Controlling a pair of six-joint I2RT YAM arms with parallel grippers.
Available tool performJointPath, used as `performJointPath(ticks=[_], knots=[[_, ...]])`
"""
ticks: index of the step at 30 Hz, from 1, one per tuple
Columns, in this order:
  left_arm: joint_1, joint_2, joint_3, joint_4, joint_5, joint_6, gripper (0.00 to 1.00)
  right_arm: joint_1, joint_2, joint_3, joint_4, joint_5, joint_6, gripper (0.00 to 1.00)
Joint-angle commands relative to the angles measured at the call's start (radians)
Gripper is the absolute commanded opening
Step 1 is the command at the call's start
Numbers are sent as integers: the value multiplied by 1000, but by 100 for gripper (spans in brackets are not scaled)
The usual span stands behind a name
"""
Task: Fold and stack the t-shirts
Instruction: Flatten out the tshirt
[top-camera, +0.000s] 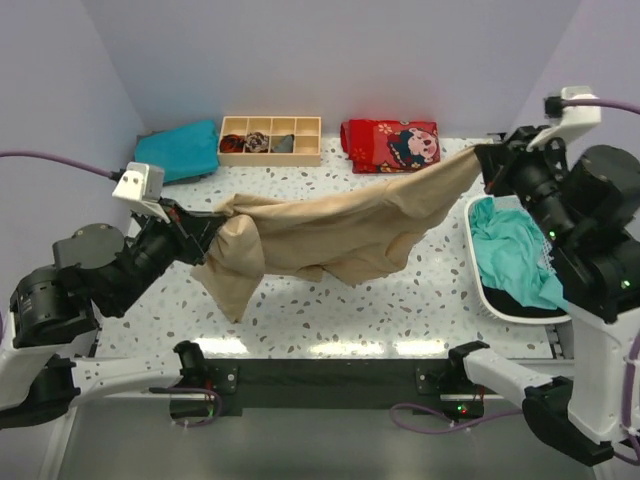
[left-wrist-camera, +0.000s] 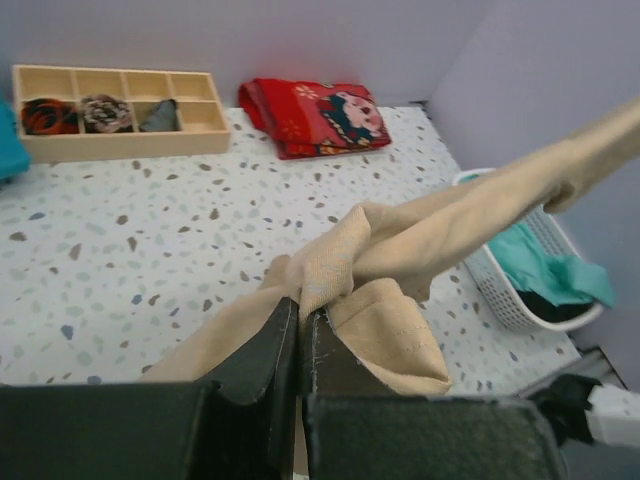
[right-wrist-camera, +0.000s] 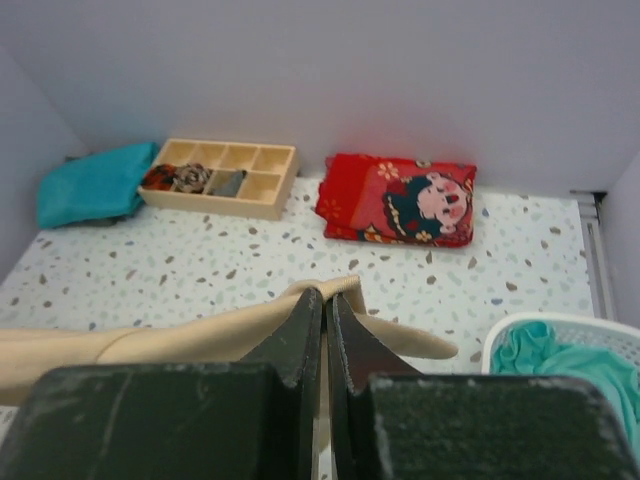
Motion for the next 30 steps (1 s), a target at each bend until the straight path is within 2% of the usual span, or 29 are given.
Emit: performJointPath(ticks=[1, 4, 6, 7, 9, 10, 11, 14, 19, 24, 26, 27, 28, 30], knots=[[5, 64, 108, 17, 297, 63, 0, -4, -44, 199, -64, -108, -40, 0], [5, 59, 110, 11, 358, 32, 0, -2, -48, 276, -62, -137, -30, 0], [5, 56, 133, -12, 342, 9, 0, -4, -44, 291, -42, -146, -31, 0], [5, 50, 130, -15, 323, -3, 0, -4, -36, 296, -33, -140, -18, 0], [5, 33, 127, -61, 181, -32, 0, -4, 17, 304, -33, -160, -10, 0], [5, 29, 124, -78, 118, -61, 0, -4, 36, 287, -19, -171, 7, 0], [3, 19, 104, -92, -5, -78, 0, -4, 77, 261, -2, -172, 19, 0], [3, -5, 27, -83, -143, -129, 0, -4, 178, 146, 50, -152, 55, 0], [3, -1, -141, 43, -215, -158, 0, -2, 297, -55, 152, -91, 93, 0], [20, 189, -260, 109, -255, -155, 0, -4, 369, -117, 194, -43, 85, 0], [124, 257, -290, 161, -184, -71, 0, -2, 398, -130, 208, -46, 76, 0], [176, 269, -306, 251, -147, -33, 0, -4, 410, -138, 213, -48, 78, 0], [280, 277, -326, 311, -102, 47, 0, -4, 429, -141, 220, -48, 75, 0], [378, 274, -398, 504, 45, 121, 0, -2, 446, -166, 236, -53, 75, 0]])
